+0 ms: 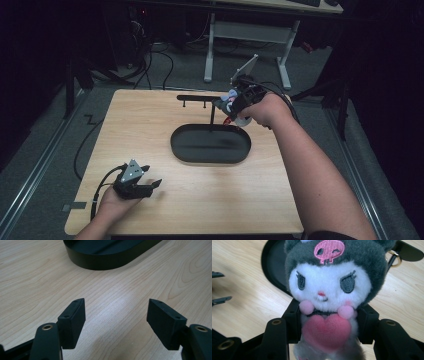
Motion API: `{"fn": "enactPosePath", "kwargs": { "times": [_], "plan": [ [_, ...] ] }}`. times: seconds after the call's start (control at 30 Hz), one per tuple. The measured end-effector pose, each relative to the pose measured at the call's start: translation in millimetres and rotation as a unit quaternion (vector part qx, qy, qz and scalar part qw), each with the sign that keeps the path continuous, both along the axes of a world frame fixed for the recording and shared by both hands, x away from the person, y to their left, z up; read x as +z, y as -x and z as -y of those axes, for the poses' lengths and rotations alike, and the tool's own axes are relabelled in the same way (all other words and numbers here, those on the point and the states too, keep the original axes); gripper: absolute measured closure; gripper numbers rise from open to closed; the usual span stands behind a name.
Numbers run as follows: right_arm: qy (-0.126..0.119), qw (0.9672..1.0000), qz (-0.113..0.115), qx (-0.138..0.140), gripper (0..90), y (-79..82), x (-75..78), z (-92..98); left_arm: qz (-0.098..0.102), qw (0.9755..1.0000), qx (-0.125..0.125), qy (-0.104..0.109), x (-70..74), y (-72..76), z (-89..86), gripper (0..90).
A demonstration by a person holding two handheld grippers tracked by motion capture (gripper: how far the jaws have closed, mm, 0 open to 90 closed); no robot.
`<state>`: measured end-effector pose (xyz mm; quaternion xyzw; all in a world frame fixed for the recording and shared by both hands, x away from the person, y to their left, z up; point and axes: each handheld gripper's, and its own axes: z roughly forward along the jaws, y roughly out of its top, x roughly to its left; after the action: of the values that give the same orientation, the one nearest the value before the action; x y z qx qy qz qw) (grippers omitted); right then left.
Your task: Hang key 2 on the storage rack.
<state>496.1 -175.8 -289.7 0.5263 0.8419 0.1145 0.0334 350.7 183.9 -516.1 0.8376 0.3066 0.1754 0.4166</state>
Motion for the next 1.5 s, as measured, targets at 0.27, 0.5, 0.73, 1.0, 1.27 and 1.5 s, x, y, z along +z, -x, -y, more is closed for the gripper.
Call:
{"fn": "enactPosePath", "kwargs": {
  "times": [0.27,0.5,0.73,1.0,1.27,1.5],
  "plan": [
    [0.008,0.9996,-0.025,-0.005,48.8,5.5,-30.1,12.2,-0.003,1.0,-0.007,-0.003,0.3,0.4,2.1,32.0],
    [-0.009,0.9993,-0.035,-0.011,48.5,5.7,-64.2,19.3,-0.006,0.9999,-0.011,-0.01,-1.1,0.2,4.4,32.1],
    [-0.031,0.9989,-0.032,-0.014,47.3,0.3,-84.9,18.2,-0.004,0.9999,-0.008,-0.008,-2.2,-0.2,4.8,32.1],
    [-0.032,0.9991,-0.026,-0.01,45.3,-3.8,-97.6,11.6,-0.005,0.9999,-0.009,-0.008,-1.1,0.9,3.6,32.1],
    [-0.029,0.9993,-0.014,-0.018,37.6,-7.0,-102.6,10.1,-0.006,0.9999,-0.009,-0.009,-1.6,1.0,3.4,32.1],
    [-0.037,0.999,-0.007,-0.024,35.7,-5.1,-106.3,12.2,-0.006,0.9999,-0.01,-0.01,-2.3,0.7,4.5,32.1]
  ]
}}
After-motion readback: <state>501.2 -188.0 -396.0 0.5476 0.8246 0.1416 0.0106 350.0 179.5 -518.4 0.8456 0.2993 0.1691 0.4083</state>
